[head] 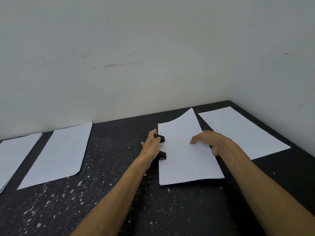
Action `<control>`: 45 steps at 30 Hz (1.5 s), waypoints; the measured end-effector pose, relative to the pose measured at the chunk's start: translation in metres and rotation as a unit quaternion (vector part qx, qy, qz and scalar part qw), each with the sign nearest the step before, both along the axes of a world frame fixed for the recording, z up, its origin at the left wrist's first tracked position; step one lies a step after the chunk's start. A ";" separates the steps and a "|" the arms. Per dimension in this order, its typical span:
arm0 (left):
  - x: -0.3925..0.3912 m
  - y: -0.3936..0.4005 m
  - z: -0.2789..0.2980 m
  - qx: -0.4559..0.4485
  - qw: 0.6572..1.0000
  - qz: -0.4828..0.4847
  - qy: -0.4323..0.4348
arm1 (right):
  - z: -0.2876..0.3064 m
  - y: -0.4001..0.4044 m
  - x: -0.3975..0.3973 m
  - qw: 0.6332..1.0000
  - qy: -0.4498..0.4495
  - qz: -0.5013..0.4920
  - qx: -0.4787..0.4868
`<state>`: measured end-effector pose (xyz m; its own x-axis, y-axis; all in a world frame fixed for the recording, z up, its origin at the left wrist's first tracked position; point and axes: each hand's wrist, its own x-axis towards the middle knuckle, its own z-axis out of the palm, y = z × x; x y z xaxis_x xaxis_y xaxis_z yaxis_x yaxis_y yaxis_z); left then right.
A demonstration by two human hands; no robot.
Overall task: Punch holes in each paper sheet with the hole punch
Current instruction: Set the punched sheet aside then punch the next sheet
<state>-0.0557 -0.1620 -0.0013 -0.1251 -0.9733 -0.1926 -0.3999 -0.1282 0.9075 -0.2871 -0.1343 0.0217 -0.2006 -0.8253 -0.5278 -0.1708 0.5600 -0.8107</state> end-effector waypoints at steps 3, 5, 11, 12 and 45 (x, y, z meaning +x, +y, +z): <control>0.000 0.000 0.000 -0.001 1.000 0.000 -0.001 | 0.002 0.001 0.000 1.000 0.001 -0.003 -0.001; 0.000 0.000 0.000 0.000 1.000 0.000 0.000 | 0.004 -0.001 0.000 1.000 0.002 -0.006 -0.001; 0.001 0.003 0.003 -0.002 1.000 -0.004 0.002 | 0.006 -0.007 0.002 1.000 0.007 -0.004 0.004; 0.001 0.004 0.003 -0.002 1.000 -0.005 0.001 | 0.007 -0.008 0.002 1.000 0.007 -0.001 0.005; -0.006 0.015 0.018 -0.063 0.986 -0.051 -0.143 | 0.012 -0.018 0.002 1.000 0.011 0.008 0.006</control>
